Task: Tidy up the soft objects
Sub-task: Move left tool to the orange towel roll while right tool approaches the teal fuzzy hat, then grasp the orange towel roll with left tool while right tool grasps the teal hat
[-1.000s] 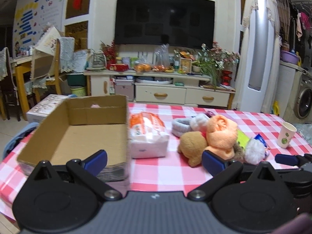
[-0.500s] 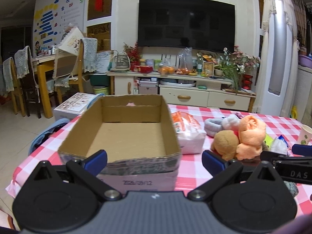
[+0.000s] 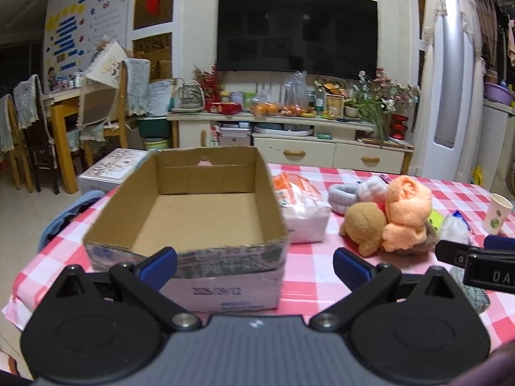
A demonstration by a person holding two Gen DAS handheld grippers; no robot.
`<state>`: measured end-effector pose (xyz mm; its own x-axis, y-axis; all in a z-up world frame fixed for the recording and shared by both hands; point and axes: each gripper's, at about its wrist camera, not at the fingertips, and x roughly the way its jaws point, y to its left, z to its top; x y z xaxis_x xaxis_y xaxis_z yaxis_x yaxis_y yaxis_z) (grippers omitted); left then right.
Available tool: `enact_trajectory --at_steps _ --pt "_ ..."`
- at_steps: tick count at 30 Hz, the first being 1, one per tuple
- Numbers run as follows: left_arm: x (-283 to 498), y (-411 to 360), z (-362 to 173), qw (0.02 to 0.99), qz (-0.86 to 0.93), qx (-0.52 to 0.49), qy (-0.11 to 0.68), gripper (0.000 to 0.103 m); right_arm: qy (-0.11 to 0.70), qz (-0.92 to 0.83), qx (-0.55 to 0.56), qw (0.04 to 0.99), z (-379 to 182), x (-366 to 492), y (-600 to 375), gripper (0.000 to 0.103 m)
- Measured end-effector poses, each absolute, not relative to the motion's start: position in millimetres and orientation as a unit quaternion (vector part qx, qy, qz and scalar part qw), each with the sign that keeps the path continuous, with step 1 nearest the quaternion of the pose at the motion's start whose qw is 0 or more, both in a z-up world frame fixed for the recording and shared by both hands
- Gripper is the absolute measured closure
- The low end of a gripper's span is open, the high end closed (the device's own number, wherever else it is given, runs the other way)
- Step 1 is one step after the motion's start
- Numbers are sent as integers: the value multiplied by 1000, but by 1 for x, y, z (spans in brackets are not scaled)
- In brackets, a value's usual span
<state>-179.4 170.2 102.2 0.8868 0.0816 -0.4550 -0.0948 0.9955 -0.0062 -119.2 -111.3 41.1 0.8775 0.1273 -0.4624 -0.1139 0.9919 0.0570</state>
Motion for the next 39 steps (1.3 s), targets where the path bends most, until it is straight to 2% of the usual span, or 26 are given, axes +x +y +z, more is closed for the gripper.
enact_trajectory --at_steps 14,27,34,39 --pt "-159 114 93 967 -39 14 251 1 258 -13 72 964 9 -112 -187 0" --pt "-82 27 81 957 -127 55 255 1 308 28 116 944 -14 -92 -211 0" --pt "-35 12 74 952 -132 70 267 1 327 59 113 937 -22 -79 -198 0" --pt "-14 9 67 949 -139 69 275 13 325 66 103 938 -23 -71 -193 0"
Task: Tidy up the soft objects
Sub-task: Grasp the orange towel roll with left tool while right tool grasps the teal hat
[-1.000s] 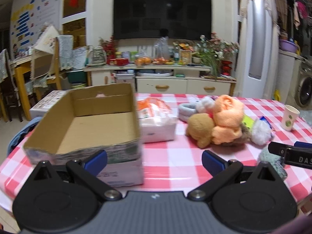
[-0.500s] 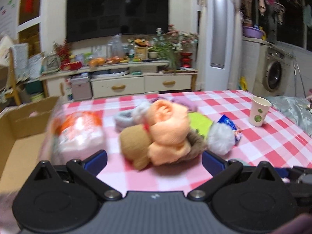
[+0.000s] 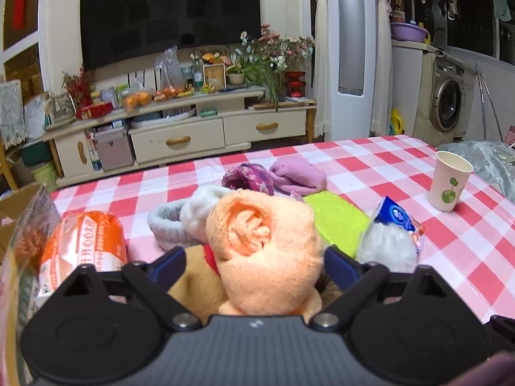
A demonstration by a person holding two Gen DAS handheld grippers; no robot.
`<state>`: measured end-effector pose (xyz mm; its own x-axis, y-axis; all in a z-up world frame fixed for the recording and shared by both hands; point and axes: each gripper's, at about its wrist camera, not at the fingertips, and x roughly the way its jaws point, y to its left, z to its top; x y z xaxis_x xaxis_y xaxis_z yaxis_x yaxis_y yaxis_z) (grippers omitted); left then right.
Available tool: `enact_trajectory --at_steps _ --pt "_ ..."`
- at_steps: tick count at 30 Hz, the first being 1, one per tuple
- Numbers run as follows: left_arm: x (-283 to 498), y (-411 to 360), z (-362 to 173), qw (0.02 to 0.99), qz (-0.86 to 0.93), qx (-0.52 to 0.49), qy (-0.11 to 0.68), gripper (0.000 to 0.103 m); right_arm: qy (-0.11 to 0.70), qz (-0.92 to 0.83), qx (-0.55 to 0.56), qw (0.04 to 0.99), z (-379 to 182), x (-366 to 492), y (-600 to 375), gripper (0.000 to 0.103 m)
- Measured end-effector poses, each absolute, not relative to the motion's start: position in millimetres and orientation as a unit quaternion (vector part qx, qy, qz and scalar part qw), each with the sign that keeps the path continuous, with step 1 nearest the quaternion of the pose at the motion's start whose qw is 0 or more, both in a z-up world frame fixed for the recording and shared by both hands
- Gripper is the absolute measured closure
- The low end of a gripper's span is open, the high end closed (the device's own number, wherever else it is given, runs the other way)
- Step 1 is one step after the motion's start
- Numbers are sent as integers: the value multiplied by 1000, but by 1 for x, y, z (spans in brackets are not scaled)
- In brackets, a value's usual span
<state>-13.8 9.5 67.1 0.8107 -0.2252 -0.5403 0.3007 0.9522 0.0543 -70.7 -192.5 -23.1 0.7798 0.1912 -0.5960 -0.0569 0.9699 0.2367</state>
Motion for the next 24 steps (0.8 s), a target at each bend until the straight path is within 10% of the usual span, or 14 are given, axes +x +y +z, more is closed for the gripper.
enact_trajectory --at_steps 9,24 --pt "-1 12 65 940 -153 58 300 36 327 72 113 936 -20 -56 -191 8" --pt "-10 38 86 945 -157 36 284 43 325 53 137 934 -18 -54 -188 23"
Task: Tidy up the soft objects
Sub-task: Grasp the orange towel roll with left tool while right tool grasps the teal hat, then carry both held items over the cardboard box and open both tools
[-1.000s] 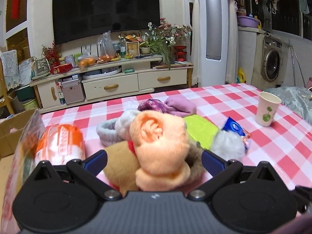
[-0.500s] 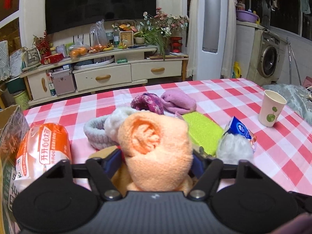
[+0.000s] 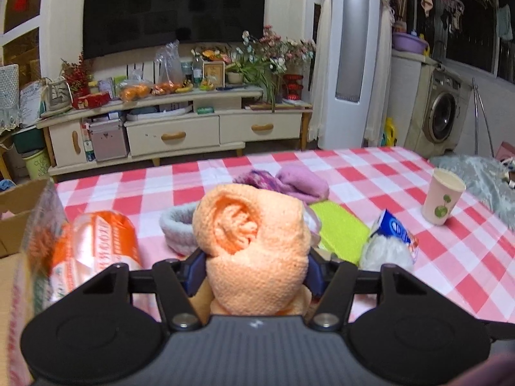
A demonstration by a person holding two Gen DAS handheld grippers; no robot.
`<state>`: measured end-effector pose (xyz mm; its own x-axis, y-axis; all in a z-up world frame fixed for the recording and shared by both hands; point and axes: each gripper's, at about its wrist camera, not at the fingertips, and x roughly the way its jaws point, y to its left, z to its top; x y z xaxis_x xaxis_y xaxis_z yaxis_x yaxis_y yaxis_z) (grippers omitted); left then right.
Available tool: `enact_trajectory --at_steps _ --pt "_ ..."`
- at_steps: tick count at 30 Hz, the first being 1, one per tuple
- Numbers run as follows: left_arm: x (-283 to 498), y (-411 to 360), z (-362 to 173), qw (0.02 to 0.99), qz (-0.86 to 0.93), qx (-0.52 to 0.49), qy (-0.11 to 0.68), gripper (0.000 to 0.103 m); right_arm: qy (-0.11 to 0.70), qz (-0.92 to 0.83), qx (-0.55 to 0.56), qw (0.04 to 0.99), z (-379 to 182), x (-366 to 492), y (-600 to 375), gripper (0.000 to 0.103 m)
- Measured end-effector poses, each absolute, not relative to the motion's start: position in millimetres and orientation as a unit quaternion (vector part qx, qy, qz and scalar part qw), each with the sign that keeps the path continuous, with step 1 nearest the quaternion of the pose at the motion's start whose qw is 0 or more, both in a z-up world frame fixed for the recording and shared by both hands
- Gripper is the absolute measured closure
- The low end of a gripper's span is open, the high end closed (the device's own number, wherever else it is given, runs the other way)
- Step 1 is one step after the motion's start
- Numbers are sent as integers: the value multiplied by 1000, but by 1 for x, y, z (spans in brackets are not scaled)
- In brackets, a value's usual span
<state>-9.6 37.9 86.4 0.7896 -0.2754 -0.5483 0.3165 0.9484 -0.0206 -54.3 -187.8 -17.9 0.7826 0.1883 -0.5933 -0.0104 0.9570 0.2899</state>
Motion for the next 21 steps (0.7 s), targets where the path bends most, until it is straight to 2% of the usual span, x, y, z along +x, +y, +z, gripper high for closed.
enact_trajectory --at_steps 11,21 --pt "-26 85 116 958 -140 0 252 43 306 50 140 940 -9 -54 -176 23" --pt "-35 133 131 967 -96 -15 234 43 275 70 137 949 25 -45 -156 23"
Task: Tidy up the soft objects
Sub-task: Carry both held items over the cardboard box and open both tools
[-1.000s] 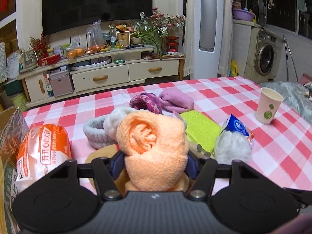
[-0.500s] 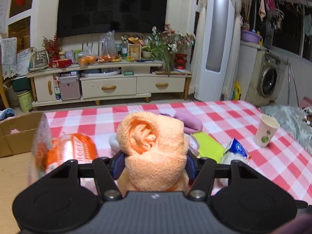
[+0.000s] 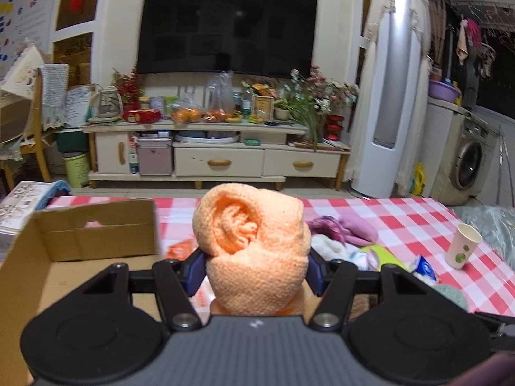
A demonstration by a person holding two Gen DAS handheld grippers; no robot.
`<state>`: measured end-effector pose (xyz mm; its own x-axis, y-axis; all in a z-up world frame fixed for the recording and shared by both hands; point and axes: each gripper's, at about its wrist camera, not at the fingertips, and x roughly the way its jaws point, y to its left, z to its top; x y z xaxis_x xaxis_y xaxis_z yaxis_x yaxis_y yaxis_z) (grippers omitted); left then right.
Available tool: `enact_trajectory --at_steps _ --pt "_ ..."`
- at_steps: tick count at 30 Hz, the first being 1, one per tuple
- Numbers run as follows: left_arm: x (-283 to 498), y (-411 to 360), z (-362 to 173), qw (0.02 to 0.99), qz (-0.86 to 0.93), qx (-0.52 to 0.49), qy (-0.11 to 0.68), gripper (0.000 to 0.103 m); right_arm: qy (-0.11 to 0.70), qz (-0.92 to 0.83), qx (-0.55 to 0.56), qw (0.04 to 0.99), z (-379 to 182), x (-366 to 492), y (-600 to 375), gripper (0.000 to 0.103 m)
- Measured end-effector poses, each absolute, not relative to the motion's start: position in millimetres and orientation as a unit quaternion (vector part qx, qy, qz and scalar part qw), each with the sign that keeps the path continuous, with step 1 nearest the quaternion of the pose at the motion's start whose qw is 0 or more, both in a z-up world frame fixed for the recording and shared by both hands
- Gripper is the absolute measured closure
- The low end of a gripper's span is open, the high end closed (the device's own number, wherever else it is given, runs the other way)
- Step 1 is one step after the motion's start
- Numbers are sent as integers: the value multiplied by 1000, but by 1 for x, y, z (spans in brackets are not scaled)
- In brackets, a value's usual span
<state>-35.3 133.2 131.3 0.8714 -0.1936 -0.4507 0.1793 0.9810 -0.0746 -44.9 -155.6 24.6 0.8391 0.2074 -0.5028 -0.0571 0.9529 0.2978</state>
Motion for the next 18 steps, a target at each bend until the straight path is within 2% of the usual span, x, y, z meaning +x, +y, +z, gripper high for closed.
enact_trajectory --at_steps 18 --pt "-29 233 135 972 45 -49 227 42 234 210 83 946 93 0 -54 22"
